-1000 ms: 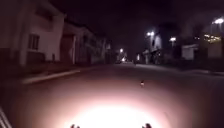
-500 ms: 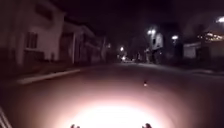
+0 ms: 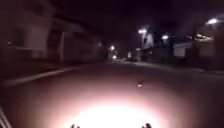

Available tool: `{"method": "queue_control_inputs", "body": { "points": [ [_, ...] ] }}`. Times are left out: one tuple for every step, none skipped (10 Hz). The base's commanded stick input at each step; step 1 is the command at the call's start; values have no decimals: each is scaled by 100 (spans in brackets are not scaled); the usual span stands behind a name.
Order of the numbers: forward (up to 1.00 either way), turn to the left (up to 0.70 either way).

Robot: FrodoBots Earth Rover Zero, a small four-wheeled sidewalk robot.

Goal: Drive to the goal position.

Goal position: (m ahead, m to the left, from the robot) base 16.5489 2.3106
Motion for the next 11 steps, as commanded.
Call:
{"method": "queue_control_inputs", "body": {
  "points": [
    [50, 0],
    [50, 0],
    [50, 0],
    [50, 0],
    [50, 0],
    [50, 36],
    [50, 50],
    [50, 50],
    [50, 50],
    [50, 12],
    [50, 0]
  ]
}}
